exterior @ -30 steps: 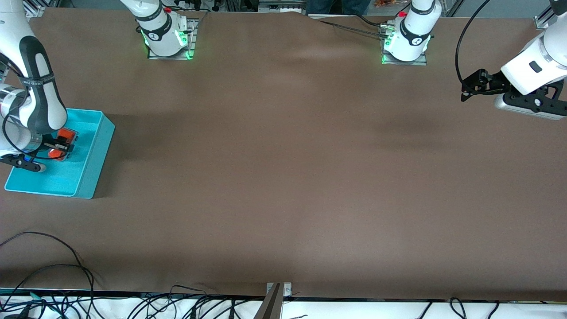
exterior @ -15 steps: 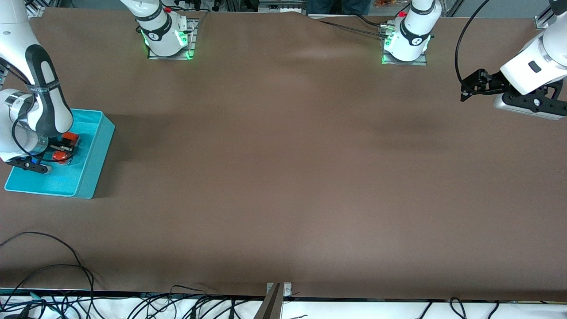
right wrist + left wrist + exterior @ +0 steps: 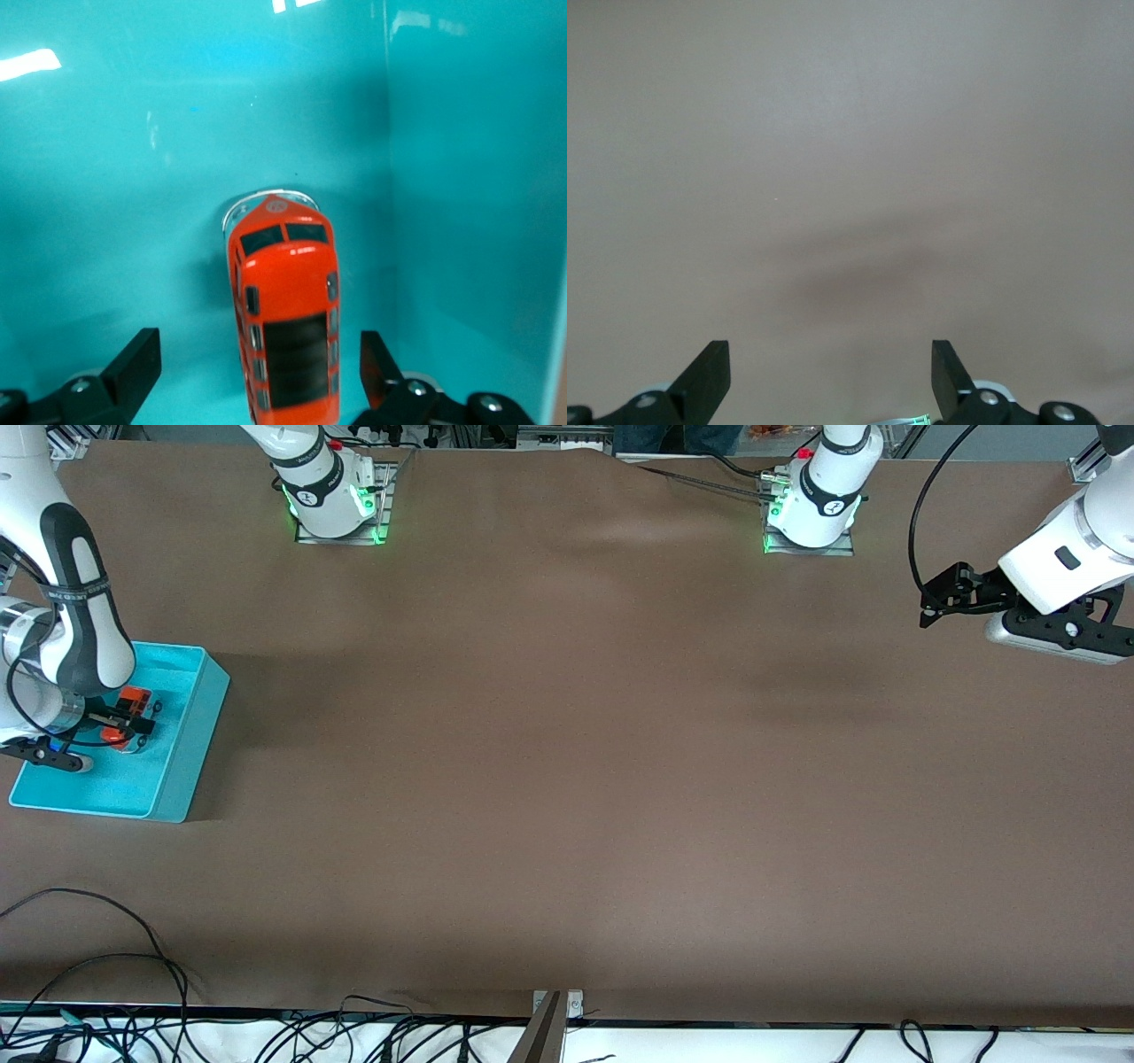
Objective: Wind up bus and store in blue box
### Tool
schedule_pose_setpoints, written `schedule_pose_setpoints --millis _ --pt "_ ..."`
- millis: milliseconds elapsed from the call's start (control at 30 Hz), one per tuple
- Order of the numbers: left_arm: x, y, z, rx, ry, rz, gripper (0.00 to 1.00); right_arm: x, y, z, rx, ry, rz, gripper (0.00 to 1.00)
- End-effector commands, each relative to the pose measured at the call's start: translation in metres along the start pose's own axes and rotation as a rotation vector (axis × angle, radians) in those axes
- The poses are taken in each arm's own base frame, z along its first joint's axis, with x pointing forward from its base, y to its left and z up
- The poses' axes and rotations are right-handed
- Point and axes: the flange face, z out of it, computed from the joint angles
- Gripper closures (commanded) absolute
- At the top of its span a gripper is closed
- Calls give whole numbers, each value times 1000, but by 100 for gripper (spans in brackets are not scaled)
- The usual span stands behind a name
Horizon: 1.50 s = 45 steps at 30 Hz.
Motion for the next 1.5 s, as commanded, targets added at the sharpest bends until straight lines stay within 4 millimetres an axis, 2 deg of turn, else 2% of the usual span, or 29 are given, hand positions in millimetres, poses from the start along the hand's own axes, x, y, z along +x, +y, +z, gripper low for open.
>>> schedule_pose_setpoints --millis 0,234,367,534,1001,1201,1335,1468 --pt "3 4 -11 -22 8 1 0 -15 11 -49 3 -3 -8 0" --pt "3 4 -11 -22 8 1 0 -33 21 -94 15 -12 9 0" --pt "3 4 -11 -22 8 3 0 -43 16 -121 19 0 7 0" --pt "3 4 -11 -22 8 3 0 -54 0 -147 31 -10 -10 0" --pt "3 4 -11 -22 8 4 0 -85 -73 -213 38 -2 -137 0" --pt "3 5 -11 -22 8 4 0 -98 -101 -242 35 34 -86 0" --pt "3 4 -11 -22 8 4 0 -107 -120 -260 125 54 -87 0" --pt "3 4 -11 -22 8 3 0 -113 -125 -272 226 60 -58 0"
